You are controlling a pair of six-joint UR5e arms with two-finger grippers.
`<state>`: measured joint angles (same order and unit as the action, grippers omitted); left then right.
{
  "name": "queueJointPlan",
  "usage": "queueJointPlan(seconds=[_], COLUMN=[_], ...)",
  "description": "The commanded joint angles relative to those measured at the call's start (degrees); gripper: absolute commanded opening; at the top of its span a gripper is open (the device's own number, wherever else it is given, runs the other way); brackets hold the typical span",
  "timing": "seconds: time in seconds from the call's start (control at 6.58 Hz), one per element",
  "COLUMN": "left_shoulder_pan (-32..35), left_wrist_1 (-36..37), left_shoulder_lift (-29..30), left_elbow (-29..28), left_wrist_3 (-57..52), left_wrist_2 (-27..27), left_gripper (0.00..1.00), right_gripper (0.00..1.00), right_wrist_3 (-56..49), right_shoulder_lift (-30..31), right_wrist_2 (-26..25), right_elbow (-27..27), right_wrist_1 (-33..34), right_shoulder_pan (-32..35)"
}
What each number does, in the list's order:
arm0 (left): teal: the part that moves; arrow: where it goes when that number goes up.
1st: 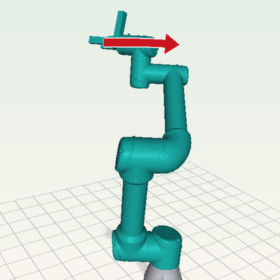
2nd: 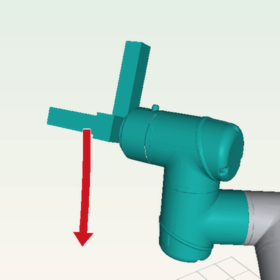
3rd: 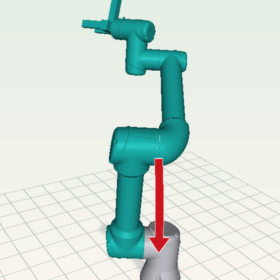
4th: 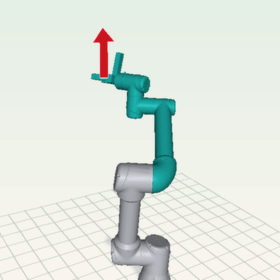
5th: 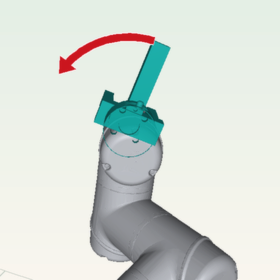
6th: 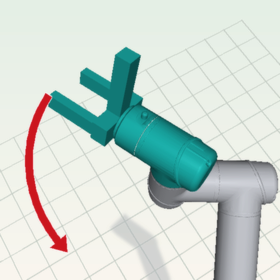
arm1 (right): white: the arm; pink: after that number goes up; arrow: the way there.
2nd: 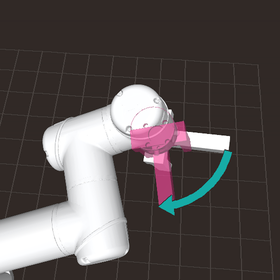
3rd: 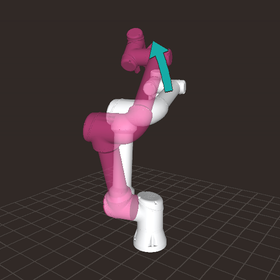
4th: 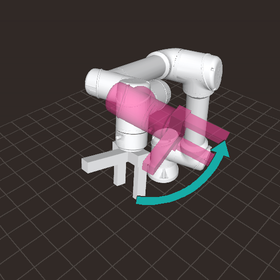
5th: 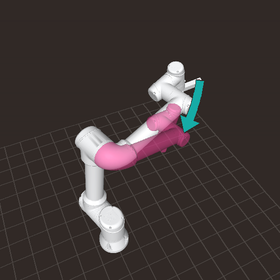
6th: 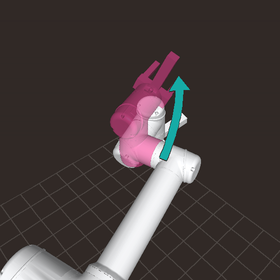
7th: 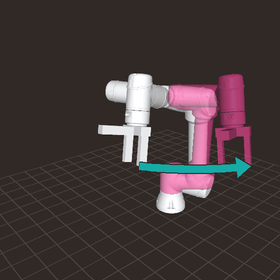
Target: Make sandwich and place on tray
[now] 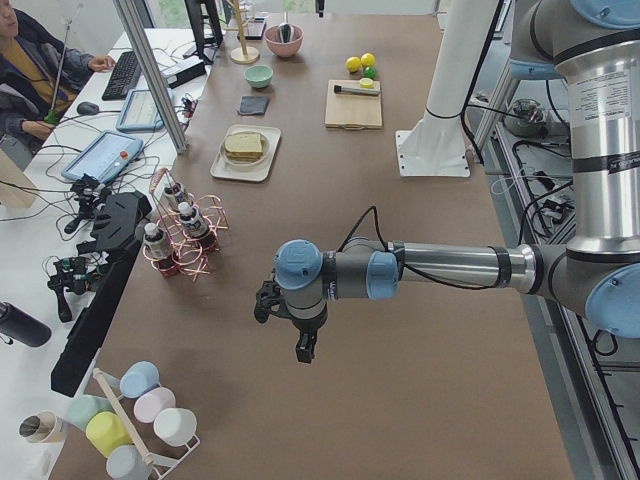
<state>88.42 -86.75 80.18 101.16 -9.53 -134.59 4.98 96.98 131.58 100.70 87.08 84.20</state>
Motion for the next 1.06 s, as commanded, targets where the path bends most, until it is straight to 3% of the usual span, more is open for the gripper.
queueJointPlan(seconds=[0.0, 0.91], left_shoulder_pan=[0.0, 0.0], left_wrist_1=[-0.4, -0.4], left_shoulder_lift=[-0.4, -1.6], left_elbow=[0.2, 0.0], left_wrist_3=[0.0, 0.0], left_wrist_2=[-0.1, -0.1], left_gripper=[0.97, 0.97], right_gripper=[1.00, 1.00], right_wrist_3=[0.0, -0.1], right_shoulder_lift=[0.7, 1.1], right_wrist_2=[1.9, 2.7], right_elbow=[-0.7, -0.3], right_wrist_1=[0.1, 0.0], right_shoulder_pan=[0.0, 0.0])
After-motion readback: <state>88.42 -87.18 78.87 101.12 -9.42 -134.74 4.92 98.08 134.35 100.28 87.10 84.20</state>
